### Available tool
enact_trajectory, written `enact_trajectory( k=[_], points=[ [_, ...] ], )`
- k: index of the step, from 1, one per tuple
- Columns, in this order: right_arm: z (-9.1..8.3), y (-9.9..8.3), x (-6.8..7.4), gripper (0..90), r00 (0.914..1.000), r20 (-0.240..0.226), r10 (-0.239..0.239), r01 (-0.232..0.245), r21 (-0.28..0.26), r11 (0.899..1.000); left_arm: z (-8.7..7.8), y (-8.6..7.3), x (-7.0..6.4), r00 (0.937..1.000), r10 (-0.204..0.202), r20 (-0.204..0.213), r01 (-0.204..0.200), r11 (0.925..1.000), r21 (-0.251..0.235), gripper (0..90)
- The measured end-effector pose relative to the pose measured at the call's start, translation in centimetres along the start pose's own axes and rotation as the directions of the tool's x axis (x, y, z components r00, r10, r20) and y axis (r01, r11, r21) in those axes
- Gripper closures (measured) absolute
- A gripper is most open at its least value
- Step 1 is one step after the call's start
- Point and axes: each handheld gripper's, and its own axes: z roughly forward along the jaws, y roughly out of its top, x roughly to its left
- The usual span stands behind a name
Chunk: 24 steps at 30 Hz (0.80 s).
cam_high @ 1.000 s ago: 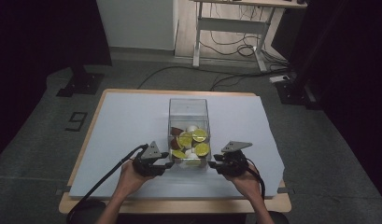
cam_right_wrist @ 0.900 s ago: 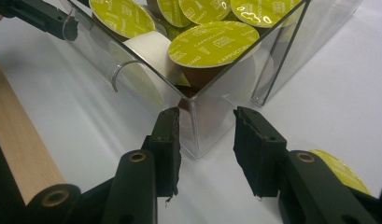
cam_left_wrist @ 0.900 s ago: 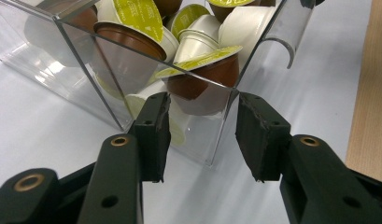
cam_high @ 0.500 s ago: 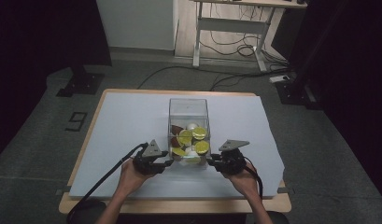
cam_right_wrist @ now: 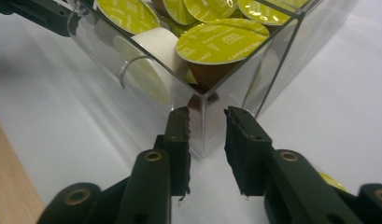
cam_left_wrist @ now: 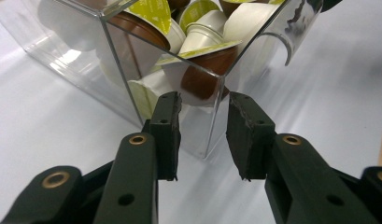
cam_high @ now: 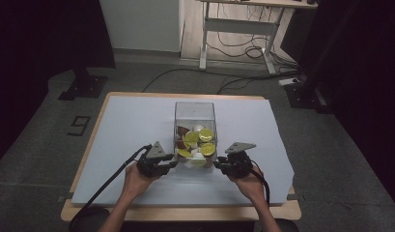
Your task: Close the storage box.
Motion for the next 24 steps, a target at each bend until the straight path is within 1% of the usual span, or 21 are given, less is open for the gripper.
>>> enact_trajectory(
  k=[4, 7, 10, 15, 18, 22, 24],
  points=[
    [-0.2, -0.1, 0.0, 62.8, 1.0000, 0.008, 0.003, -0.003, 0.000, 1.000, 0.1, 0.1, 0.2, 1.0000, -0.001, 0.009, 0.000, 1.0000, 0.001, 63.4],
    [-0.5, -0.2, 0.0, 62.4, 1.0000, 0.007, 0.003, -0.003, 0.001, 1.000, 0.1, 0.1, 0.2, 0.9999, 0.001, 0.010, -0.001, 1.0000, 0.001, 63.3],
    [-0.8, -0.2, 0.3, 65.6, 0.9999, -0.014, 0.005, -0.005, -0.005, 1.000, 0.1, 0.1, 0.2, 1.0000, 0.002, 0.000, -0.002, 1.0000, 0.001, 63.3],
    [-0.9, 0.2, 1.0, 70.2, 0.9989, -0.045, -0.016, 0.016, -0.010, 1.000, 0.4, 0.2, 0.4, 0.9998, -0.006, -0.017, 0.006, 1.0000, -0.006, 63.7],
    [-0.6, 0.6, 1.3, 71.7, 0.9981, -0.057, -0.024, 0.024, -0.009, 1.000, 0.5, 0.3, 0.5, 0.9998, -0.008, -0.019, 0.008, 1.0000, -0.005, 63.7],
    [0.1, 1.2, 1.4, 74.4, 0.9968, -0.078, -0.014, 0.013, -0.010, 1.000, 0.7, 0.4, 0.8, 0.9997, -0.016, -0.017, 0.016, 0.9998, -0.008, 63.5],
    [0.4, 1.4, 1.6, 75.9, 0.9961, -0.086, -0.018, 0.017, -0.010, 1.000, 0.7, 0.3, 0.9, 0.9997, -0.018, -0.014, 0.018, 0.9998, -0.008, 62.8]
  ],
)
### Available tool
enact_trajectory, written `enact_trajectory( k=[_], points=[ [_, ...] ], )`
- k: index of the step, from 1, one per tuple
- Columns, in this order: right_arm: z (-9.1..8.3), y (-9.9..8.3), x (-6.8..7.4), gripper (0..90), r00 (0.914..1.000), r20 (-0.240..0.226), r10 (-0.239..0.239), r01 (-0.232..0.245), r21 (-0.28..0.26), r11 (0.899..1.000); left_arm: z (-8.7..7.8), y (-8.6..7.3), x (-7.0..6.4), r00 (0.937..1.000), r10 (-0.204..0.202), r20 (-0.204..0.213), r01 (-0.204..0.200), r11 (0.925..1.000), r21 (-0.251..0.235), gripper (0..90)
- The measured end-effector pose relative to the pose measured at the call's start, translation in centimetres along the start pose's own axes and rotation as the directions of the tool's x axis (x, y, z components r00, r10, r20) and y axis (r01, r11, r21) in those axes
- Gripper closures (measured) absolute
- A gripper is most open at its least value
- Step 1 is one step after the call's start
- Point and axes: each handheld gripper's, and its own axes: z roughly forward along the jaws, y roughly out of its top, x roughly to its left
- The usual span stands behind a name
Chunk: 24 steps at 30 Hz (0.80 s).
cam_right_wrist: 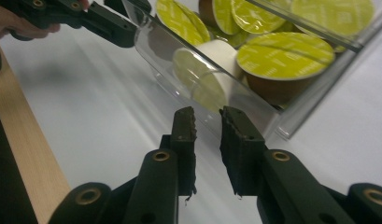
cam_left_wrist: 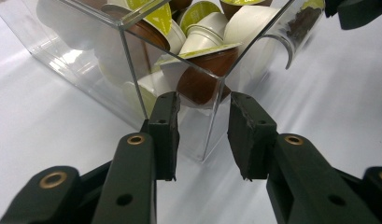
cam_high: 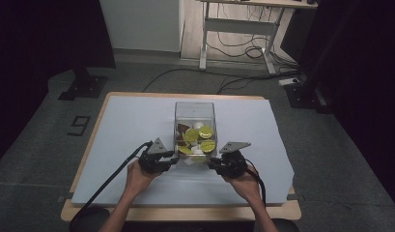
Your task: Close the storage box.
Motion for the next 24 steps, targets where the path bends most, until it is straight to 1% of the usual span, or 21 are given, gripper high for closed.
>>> enact_trajectory(
  k=[5, 11, 15, 19, 24],
  points=[
    [0.6, 0.5, 0.2, 79.5, 1.0000, -0.002, -0.002, 0.002, -0.003, 1.000, 0.2, 0.0, 0.1, 1.0000, -0.005, -0.002, 0.005, 1.0000, -0.002, 61.8],
    [1.4, 1.0, 0.5, 80.4, 0.9998, -0.020, -0.008, 0.008, -0.005, 1.000, 0.5, -0.2, 0.1, 1.0000, 0.002, -0.005, -0.002, 1.0000, 0.006, 59.0],
    [1.5, 1.1, 0.6, 80.3, 1.0000, -0.009, -0.004, 0.004, -0.004, 1.000, 0.7, -0.2, 0.1, 0.9998, 0.002, -0.019, -0.002, 0.9999, 0.010, 59.1],
    [1.6, 1.1, 0.5, 80.3, 1.0000, 0.000, 0.000, 0.000, -0.010, 1.000, 0.8, -0.3, 0.1, 0.9987, 0.009, -0.050, -0.007, 0.9996, 0.028, 57.0],
    [1.8, 1.2, 0.4, 80.3, 0.9999, 0.014, 0.002, -0.002, -0.017, 1.000, 0.4, -0.3, 0.0, 0.9991, 0.011, -0.040, -0.010, 0.9997, 0.024, 51.3]
  ],
)
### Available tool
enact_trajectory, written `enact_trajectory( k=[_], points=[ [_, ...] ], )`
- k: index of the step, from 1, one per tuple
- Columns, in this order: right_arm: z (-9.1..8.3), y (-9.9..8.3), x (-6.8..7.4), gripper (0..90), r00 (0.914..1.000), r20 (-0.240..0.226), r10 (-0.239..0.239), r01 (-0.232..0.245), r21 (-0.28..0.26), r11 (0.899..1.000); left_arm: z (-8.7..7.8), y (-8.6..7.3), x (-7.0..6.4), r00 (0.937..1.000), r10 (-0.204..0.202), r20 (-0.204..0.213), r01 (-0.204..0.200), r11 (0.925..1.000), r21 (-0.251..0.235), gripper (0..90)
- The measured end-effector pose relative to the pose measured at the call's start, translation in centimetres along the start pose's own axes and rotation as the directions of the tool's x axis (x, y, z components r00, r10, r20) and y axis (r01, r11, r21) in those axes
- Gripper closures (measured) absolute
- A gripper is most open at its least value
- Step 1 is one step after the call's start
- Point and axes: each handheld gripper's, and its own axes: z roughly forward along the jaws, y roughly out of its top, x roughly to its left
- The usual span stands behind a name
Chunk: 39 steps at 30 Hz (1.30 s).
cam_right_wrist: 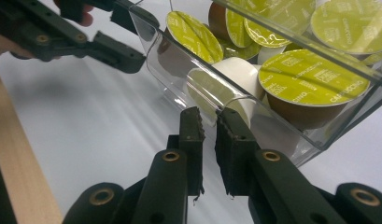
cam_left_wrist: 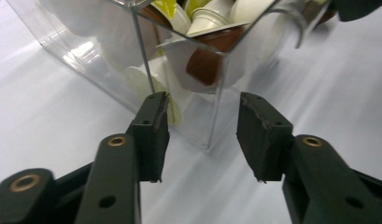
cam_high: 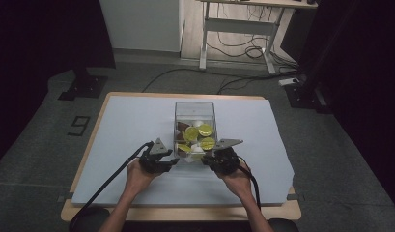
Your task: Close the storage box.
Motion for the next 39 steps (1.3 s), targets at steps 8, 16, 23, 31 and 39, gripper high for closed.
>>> enact_trajectory(
  k=[8, 16, 23, 31, 39],
  points=[
    [0.2, 0.2, -0.2, 80.3, 0.9999, 0.011, 0.009, -0.009, -0.006, 1.000, -0.1, -0.7, -0.1, 0.9999, -0.013, 0.009, 0.013, 0.9998, 0.012, 37.5],
    [0.6, 0.5, -0.5, 80.5, 0.9994, 0.030, 0.014, -0.014, -0.010, 1.000, -0.2, -2.3, 0.2, 0.9979, -0.050, 0.040, 0.049, 0.9985, 0.025, 24.4],
    [0.9, 0.8, -0.7, 80.8, 0.9989, 0.045, 0.011, -0.011, -0.006, 1.000, -0.5, -3.7, 0.5, 0.9974, -0.064, 0.033, 0.063, 0.9973, 0.038, 20.2],
    [1.2, 1.1, -0.9, 81.6, 0.9980, 0.063, 0.007, -0.007, -0.004, 1.000, -0.9, -4.9, 0.7, 0.9957, -0.086, 0.032, 0.085, 0.9950, 0.053, 13.9],
    [1.5, 1.4, -1.3, 82.0, 0.9969, 0.079, 0.004, -0.003, -0.003, 1.000, -0.8, -5.9, 0.4, 0.9969, -0.078, 0.011, 0.076, 0.9917, 0.104, 6.0]
  ],
)
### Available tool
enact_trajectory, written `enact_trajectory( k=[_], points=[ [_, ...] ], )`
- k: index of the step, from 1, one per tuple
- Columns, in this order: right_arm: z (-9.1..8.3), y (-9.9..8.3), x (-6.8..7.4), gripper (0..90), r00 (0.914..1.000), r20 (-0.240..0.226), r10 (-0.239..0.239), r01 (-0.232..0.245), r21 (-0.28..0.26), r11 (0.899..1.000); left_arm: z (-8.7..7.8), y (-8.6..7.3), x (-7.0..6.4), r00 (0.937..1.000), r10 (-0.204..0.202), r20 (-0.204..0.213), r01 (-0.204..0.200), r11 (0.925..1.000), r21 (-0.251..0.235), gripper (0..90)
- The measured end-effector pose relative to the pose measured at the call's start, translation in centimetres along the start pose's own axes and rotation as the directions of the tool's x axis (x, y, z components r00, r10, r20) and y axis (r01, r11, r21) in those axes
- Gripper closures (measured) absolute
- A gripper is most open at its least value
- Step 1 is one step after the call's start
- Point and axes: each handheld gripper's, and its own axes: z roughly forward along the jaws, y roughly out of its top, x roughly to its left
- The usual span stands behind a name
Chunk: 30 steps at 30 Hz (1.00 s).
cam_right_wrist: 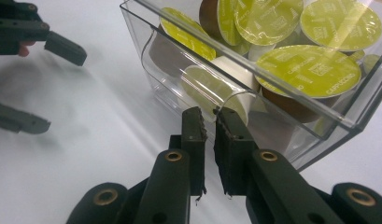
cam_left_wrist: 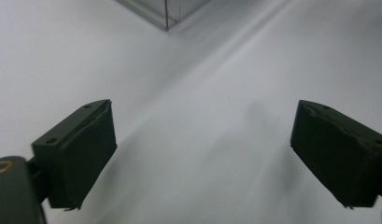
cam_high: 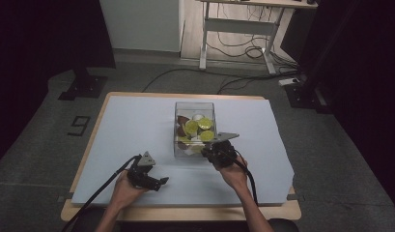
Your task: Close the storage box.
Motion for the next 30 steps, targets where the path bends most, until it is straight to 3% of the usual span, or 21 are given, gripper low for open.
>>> enact_trajectory(
  k=[30],
  points=[
    [1.5, 0.8, -1.4, 82.2, 0.9996, 0.025, 0.013, -0.013, -0.022, 1.000, 0.5, -0.2, 0.1, 1.0000, 0.005, 0.007, -0.005, 0.9999, 0.009, 3.0]
  ],
)
